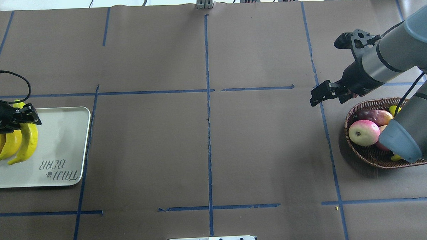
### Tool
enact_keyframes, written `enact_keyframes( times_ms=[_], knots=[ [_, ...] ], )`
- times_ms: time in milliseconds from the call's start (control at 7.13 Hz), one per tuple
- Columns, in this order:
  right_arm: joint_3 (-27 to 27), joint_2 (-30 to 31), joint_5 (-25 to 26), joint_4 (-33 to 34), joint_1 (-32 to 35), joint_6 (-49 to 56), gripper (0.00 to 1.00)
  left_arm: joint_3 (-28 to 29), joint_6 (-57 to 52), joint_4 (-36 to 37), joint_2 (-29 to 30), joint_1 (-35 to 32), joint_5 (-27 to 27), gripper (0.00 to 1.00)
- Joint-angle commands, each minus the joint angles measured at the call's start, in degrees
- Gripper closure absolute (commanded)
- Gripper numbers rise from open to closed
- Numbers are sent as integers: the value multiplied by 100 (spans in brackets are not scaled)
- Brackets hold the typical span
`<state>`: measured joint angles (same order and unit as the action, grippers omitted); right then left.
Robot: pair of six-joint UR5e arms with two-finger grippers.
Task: Transfer all bananas from basket to plate
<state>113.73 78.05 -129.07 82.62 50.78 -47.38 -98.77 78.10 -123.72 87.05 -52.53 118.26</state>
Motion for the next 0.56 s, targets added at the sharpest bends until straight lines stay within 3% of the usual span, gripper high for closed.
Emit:
enact_keyframes(
  times_ms=[0,140,421],
  knots=[
    [0,35,110,-1,-86,0,1,243,-58,-12,40,-2,-14,80],
    [0,35,110,-1,-103,0,1,296,-197,-12,31,-37,-22,63],
    [9,44,128,-1,-112,0,1,367,-758,14,22,-256,-198,44]
  ],
)
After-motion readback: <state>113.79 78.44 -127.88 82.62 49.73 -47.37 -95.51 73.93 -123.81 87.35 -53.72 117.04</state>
